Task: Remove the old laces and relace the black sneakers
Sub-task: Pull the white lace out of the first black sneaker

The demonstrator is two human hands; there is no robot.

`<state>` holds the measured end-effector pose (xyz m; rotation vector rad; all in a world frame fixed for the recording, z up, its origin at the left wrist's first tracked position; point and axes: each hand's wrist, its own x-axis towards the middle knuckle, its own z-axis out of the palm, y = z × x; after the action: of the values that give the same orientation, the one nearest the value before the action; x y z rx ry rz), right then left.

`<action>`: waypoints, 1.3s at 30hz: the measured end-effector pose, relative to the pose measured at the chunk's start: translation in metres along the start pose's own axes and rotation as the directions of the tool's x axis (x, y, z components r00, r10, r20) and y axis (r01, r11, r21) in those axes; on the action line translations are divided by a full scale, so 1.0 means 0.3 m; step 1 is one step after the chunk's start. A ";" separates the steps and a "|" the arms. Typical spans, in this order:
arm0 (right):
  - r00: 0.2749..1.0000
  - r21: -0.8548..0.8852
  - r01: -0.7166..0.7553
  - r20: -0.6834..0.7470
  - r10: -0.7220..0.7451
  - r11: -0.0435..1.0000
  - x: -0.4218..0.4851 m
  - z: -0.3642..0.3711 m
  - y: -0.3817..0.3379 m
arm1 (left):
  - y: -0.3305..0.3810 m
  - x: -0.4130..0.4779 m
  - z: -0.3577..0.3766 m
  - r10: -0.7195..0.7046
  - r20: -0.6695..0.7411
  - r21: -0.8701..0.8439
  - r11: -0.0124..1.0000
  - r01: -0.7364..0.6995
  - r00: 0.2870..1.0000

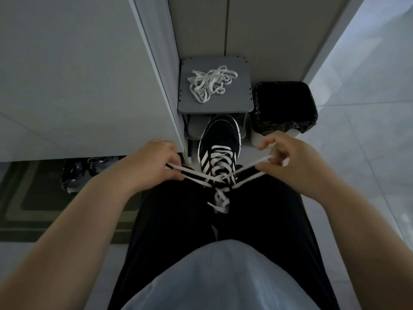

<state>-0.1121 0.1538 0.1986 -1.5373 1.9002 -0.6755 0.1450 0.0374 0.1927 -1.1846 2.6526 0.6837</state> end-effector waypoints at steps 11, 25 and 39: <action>0.981 -0.282 0.167 -0.048 -0.188 0.945 -0.075 0.235 0.089 | 0.027 -0.081 0.078 -0.054 -0.465 -0.272 0.959 -0.084 0.884; 0.987 0.122 0.142 -0.088 -0.132 0.982 -0.118 0.082 -0.008 | 0.128 -0.048 0.137 -0.169 -0.405 -0.548 0.831 -0.091 0.898; 0.897 0.192 0.058 -0.440 0.032 0.980 -0.136 0.033 0.007 | 0.140 -0.089 -0.014 -0.664 -0.451 -0.808 0.020 -0.588 0.597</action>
<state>-0.1001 0.1939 0.1957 -1.3478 2.0617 -1.2723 0.1320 0.0777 0.2192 -2.3330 2.0340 3.2445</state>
